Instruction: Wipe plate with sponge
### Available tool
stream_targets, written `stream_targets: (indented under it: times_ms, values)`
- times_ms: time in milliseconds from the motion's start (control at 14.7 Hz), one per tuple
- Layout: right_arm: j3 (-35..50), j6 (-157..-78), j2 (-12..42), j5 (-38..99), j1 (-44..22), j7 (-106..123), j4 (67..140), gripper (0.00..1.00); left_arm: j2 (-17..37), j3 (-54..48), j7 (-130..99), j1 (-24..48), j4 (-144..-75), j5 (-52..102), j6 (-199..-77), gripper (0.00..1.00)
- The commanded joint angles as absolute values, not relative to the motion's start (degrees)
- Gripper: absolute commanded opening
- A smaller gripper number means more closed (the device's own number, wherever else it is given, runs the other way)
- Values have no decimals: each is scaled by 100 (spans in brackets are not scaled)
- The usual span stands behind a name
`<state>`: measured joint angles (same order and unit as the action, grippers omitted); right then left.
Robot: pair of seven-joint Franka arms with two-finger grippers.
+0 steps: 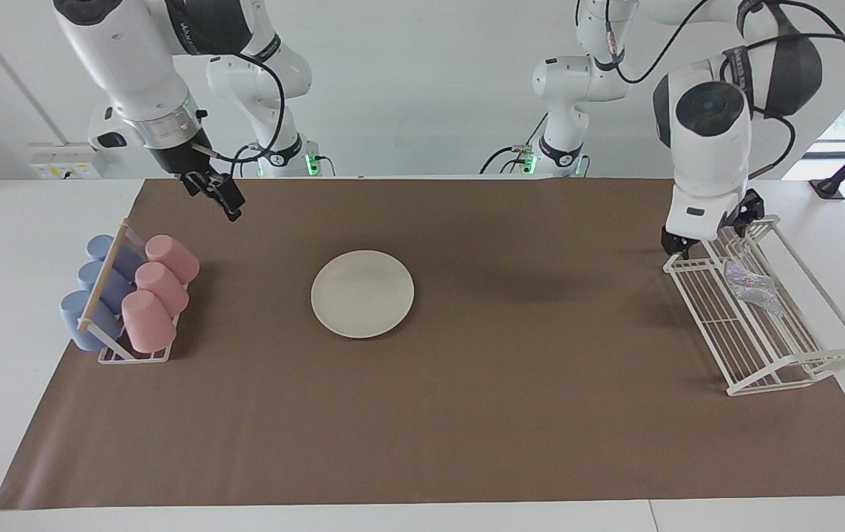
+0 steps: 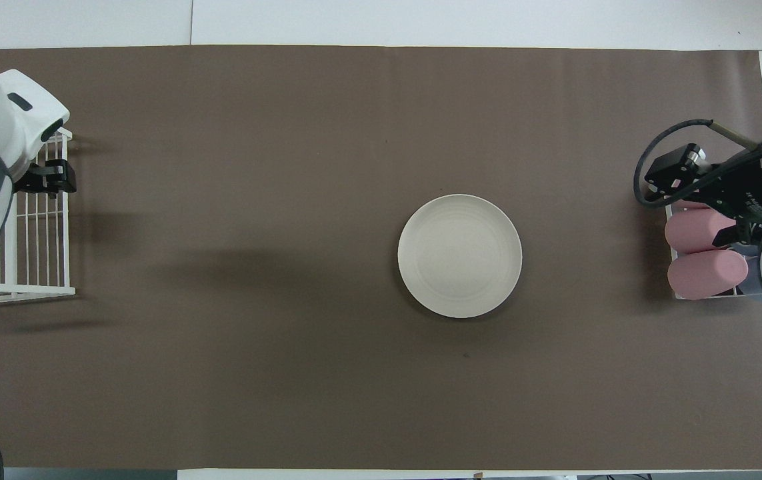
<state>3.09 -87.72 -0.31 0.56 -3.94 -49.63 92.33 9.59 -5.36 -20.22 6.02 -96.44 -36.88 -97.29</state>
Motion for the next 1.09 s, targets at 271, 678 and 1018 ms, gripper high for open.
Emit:
stream_targets:
  times_ms: [271, 678, 1018]
  values:
    - [413, -9086, -132, 448, -949, -7178, 9316, 100, 1670, -466, -2329, 502, -9720, -5159, -10257, 100]
    - [422, -10256, 17, 545, -1493, -8823, 9510, 100, 1600, -466, -2619, 431, -9992, -5221, -10239, 100]
    - [422, -10397, 421, 580, -2143, -9683, 9248, 100, 1556, -439, -2637, 370, -10081, -5221, -10239, 89]
